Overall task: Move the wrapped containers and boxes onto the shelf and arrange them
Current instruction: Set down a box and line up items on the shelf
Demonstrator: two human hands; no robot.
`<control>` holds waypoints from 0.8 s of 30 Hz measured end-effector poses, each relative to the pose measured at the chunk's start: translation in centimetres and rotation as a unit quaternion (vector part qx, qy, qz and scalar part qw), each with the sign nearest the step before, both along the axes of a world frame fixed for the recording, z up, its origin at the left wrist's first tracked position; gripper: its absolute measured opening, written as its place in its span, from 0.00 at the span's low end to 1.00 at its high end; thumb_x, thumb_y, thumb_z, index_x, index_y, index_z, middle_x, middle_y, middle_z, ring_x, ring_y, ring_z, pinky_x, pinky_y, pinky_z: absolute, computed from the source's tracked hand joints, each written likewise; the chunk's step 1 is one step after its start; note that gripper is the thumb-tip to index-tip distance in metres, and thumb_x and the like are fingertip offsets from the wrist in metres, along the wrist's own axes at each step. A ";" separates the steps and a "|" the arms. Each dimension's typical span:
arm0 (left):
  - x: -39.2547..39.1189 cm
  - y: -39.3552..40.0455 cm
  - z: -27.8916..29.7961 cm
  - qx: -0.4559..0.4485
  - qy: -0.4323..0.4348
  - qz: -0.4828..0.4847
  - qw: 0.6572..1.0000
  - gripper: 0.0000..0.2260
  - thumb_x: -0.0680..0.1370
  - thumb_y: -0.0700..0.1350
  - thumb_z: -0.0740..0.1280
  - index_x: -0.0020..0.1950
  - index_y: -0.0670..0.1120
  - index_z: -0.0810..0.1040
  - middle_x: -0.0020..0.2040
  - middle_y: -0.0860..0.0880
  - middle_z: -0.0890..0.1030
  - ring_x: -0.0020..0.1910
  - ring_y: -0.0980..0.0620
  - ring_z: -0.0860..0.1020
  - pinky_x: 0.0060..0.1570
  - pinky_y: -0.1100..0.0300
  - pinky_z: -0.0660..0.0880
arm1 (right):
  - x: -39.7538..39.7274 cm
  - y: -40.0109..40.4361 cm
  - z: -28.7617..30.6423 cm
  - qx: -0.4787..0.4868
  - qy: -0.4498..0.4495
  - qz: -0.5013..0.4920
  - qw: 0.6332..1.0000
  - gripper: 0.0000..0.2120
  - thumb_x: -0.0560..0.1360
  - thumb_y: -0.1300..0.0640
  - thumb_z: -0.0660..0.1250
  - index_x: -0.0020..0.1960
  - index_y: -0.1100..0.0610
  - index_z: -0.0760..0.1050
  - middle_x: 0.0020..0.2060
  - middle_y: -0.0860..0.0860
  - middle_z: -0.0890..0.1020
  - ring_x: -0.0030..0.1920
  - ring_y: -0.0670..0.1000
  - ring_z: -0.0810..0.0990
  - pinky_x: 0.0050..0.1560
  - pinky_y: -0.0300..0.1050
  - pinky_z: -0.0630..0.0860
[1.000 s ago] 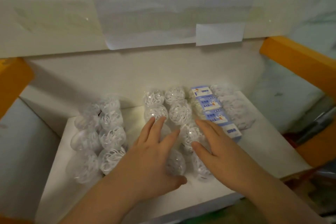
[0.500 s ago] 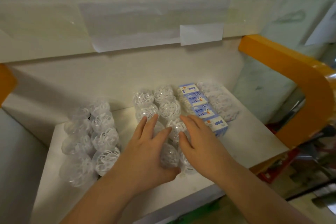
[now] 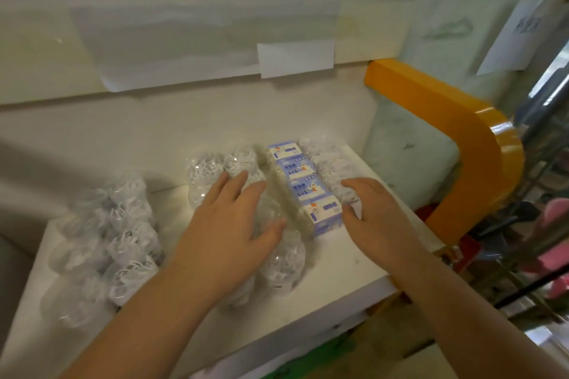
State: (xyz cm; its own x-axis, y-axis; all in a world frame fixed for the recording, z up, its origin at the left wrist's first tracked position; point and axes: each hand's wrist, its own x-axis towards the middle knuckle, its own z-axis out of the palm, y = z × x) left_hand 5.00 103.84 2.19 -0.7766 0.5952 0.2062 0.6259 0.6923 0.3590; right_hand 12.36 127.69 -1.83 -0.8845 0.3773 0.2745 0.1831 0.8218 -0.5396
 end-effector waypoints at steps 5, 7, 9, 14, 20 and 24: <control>0.3 8.0 1.0 -0.087 -0.002 -0.041 0.995 0.27 0.74 0.63 0.64 0.70 0.52 0.70 0.69 0.51 0.69 0.70 0.48 0.66 0.66 0.53 0.67 | -2.0 6.1 -0.8 0.034 -0.097 0.004 0.995 0.29 0.75 0.53 0.68 0.74 0.52 0.63 0.70 0.54 0.67 0.68 0.57 0.68 0.67 0.52 0.69; -0.3 11.1 0.2 -0.139 -0.015 -0.045 0.989 0.26 0.72 0.64 0.65 0.64 0.50 0.71 0.63 0.48 0.71 0.65 0.45 0.70 0.59 0.50 0.72 | -3.2 7.6 -1.1 0.019 -0.150 0.025 0.988 0.35 0.73 0.48 0.70 0.75 0.49 0.58 0.71 0.54 0.64 0.70 0.58 0.66 0.65 0.56 0.70; -1.0 13.4 -0.5 -0.206 -0.016 -0.035 0.978 0.28 0.71 0.63 0.66 0.64 0.49 0.69 0.62 0.45 0.69 0.62 0.42 0.70 0.57 0.48 0.74 | -4.5 8.6 -1.3 0.007 -0.178 0.056 0.982 0.40 0.67 0.45 0.72 0.73 0.48 0.58 0.66 0.53 0.65 0.66 0.59 0.69 0.59 0.58 0.73; -2.4 15.9 -1.6 -0.345 -0.045 0.015 0.937 0.45 0.71 0.59 0.72 0.78 0.48 0.49 0.78 0.37 0.47 0.74 0.34 0.57 0.67 0.46 0.65 | -7.0 10.0 -2.5 -0.064 -0.169 0.108 0.978 0.53 0.57 0.40 0.75 0.75 0.51 0.53 0.69 0.53 0.67 0.64 0.57 0.74 0.57 0.58 0.75; -4.0 16.5 -4.0 -0.306 -0.119 0.070 0.942 0.57 0.65 0.60 0.76 0.79 0.56 0.37 0.78 0.38 0.34 0.71 0.28 0.61 0.63 0.46 0.71 | -7.2 11.0 -3.3 -0.084 -0.108 0.119 0.983 0.39 0.65 0.42 0.72 0.71 0.46 0.60 0.64 0.49 0.76 0.59 0.55 0.79 0.52 0.54 0.78; -4.0 17.0 -4.5 -0.301 -0.116 0.088 0.943 0.56 0.66 0.60 0.75 0.78 0.56 0.37 0.77 0.37 0.34 0.71 0.26 0.59 0.65 0.46 0.69 | -7.1 10.9 -3.3 -0.111 -0.086 0.126 0.982 0.34 0.66 0.41 0.71 0.67 0.43 0.61 0.61 0.48 0.78 0.56 0.54 0.80 0.50 0.53 0.78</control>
State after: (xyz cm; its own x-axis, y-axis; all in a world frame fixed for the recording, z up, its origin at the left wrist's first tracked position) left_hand 0.96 120.86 -2.31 -0.8571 0.4080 -0.3145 0.4355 0.9000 -0.0193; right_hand 5.22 138.60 -5.11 -0.9836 0.1737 0.0494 0.0923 0.7187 -0.6891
